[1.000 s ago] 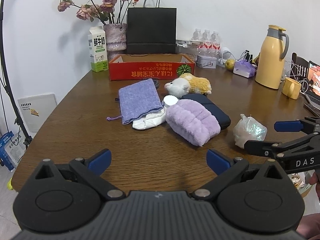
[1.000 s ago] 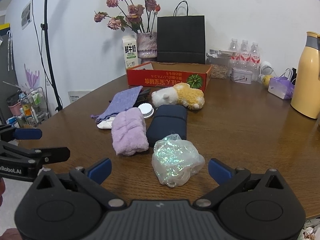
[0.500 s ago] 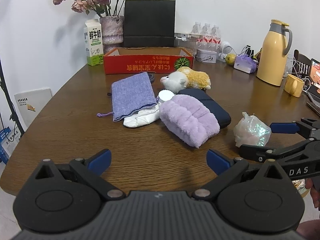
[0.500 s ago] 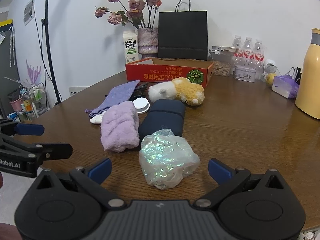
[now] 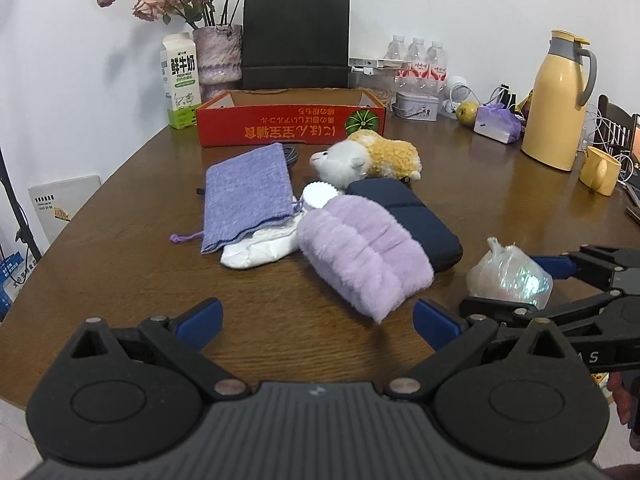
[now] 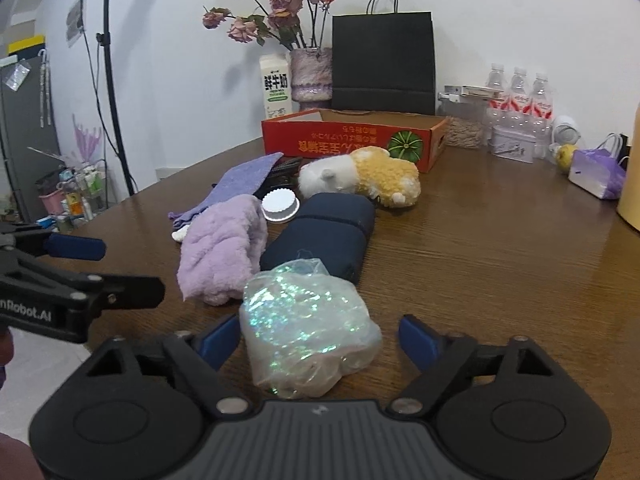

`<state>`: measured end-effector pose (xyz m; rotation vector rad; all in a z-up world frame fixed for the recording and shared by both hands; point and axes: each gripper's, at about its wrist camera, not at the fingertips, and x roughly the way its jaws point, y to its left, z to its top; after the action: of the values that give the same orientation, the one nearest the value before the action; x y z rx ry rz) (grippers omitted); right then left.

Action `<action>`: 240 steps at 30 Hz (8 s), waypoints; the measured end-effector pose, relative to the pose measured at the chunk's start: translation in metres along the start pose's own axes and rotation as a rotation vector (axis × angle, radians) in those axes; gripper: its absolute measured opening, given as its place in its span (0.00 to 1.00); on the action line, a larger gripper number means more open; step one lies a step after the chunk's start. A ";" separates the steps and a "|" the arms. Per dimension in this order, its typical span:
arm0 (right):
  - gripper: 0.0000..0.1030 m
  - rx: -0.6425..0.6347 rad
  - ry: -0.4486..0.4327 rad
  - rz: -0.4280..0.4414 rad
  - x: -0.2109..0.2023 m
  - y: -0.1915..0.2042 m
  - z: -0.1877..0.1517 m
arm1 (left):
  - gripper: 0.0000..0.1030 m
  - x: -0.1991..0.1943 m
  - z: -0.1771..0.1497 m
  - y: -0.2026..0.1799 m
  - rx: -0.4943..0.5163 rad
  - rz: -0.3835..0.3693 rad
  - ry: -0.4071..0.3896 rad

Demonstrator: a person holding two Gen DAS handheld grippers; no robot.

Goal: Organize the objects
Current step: 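Grasp the iridescent plastic bag with the right tool while the left tool grasps the lavender towel, then carry the bag and towel with both tools over the red box, then open both tools to drop the bag and towel into the box, then withdraw both tools from the box back toward the purple pouch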

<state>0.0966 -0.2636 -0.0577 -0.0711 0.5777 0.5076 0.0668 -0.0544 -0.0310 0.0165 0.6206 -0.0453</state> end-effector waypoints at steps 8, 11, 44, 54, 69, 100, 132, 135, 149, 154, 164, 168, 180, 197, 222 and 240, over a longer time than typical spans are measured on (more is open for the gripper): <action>0.47 -0.011 -0.022 0.085 0.005 -0.022 0.003 | 1.00 0.012 0.018 -0.017 -0.035 -0.001 -0.009; 0.45 -0.022 -0.037 0.106 0.006 -0.029 0.006 | 1.00 0.020 0.025 -0.023 -0.057 0.006 0.000; 0.44 -0.049 -0.061 0.127 0.023 -0.060 0.024 | 0.40 0.054 0.032 -0.020 -0.165 0.008 0.085; 0.44 -0.076 -0.076 0.089 0.011 -0.039 0.034 | 0.33 0.037 0.035 -0.005 -0.116 -0.035 0.024; 0.44 -0.125 -0.129 0.036 0.021 0.004 0.077 | 0.33 0.018 0.080 0.040 -0.067 -0.044 -0.132; 0.44 -0.052 -0.229 -0.011 0.147 -0.013 0.222 | 0.33 0.135 0.219 0.081 -0.083 -0.063 -0.252; 0.45 0.031 -0.097 -0.063 0.320 -0.092 0.295 | 0.33 0.326 0.300 0.120 -0.134 -0.021 -0.135; 0.45 0.035 -0.082 -0.068 0.328 -0.095 0.294 | 0.33 0.337 0.299 0.122 -0.134 -0.023 -0.116; 0.45 0.038 -0.021 -0.095 0.349 -0.101 0.285 | 0.33 0.361 0.290 0.128 -0.139 -0.037 -0.075; 0.48 0.040 -0.012 -0.102 0.351 -0.102 0.284 | 0.33 0.362 0.287 0.125 -0.117 -0.048 -0.067; 1.00 0.025 -0.005 -0.110 0.350 -0.099 0.282 | 1.00 0.346 0.286 0.121 -0.104 -0.044 -0.159; 1.00 0.018 0.004 -0.118 0.351 -0.098 0.282 | 1.00 0.342 0.288 0.121 -0.110 -0.041 -0.163; 1.00 0.025 -0.018 -0.123 0.346 -0.100 0.283 | 1.00 0.339 0.289 0.122 -0.112 -0.034 -0.172; 1.00 -0.004 -0.088 -0.111 0.304 -0.090 0.290 | 1.00 0.294 0.286 0.119 -0.095 -0.028 -0.232; 1.00 0.014 -0.142 -0.097 0.240 -0.073 0.277 | 1.00 0.218 0.275 0.115 -0.117 -0.011 -0.289; 1.00 0.000 -0.160 -0.102 0.178 -0.043 0.263 | 1.00 0.148 0.253 0.107 -0.111 0.026 -0.275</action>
<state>0.3780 -0.1693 0.0631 -0.0590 0.4150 0.4094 0.3387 0.0399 0.0891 -0.0884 0.3474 0.0122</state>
